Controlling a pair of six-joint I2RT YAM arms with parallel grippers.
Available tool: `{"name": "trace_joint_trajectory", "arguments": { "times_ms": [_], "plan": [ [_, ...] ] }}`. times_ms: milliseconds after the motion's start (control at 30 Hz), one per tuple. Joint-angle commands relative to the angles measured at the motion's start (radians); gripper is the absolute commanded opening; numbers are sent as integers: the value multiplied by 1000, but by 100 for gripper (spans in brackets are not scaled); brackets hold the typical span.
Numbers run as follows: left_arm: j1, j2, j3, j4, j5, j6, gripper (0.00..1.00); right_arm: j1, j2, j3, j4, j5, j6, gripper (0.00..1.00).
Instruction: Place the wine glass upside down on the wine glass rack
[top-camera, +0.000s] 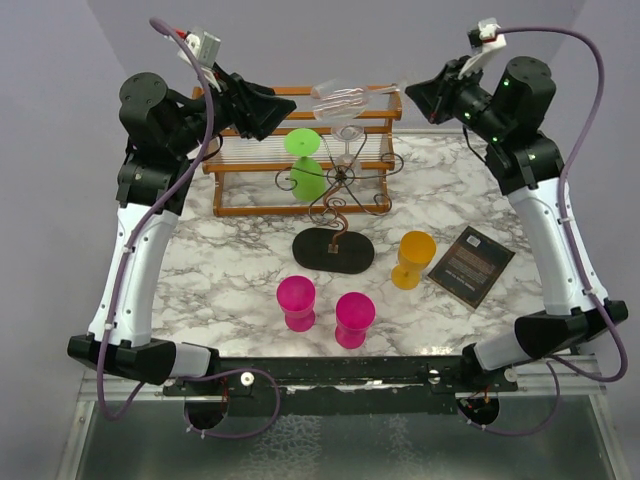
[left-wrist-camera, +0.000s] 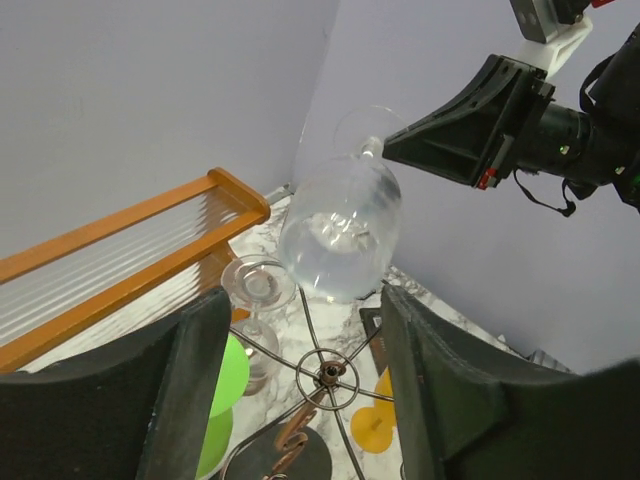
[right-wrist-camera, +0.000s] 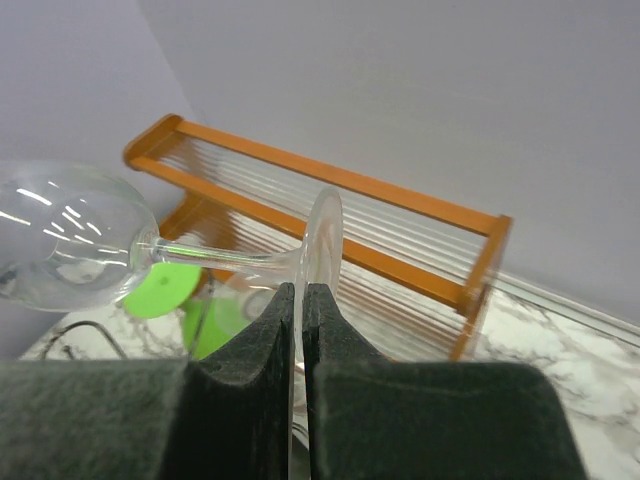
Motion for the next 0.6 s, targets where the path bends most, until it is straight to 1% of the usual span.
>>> {"name": "trace_joint_trajectory", "arguments": {
  "times_ms": [0,33,133,200,367,467,567],
  "plan": [
    [1,-41,30,-58,-89,86,70,-131,-91,-26,18,12,3,2],
    [0,-43,36,-81,-116,109,75,-161,-104,-34,20,18,-4,2],
    [0,-50,53,-139,-198,177,84,-242,-140,-47,15,62,-46,2],
    [0,-55,60,-171,-238,221,87,-281,-166,-47,7,115,-104,2],
    [0,-68,60,-224,-315,323,88,-293,-214,-27,10,332,-345,2],
    [0,-76,54,-235,-344,366,88,-293,-220,-13,0,392,-492,2],
    [1,-79,49,-245,-370,395,88,-293,-228,-28,1,398,-626,2]
  ]
}}
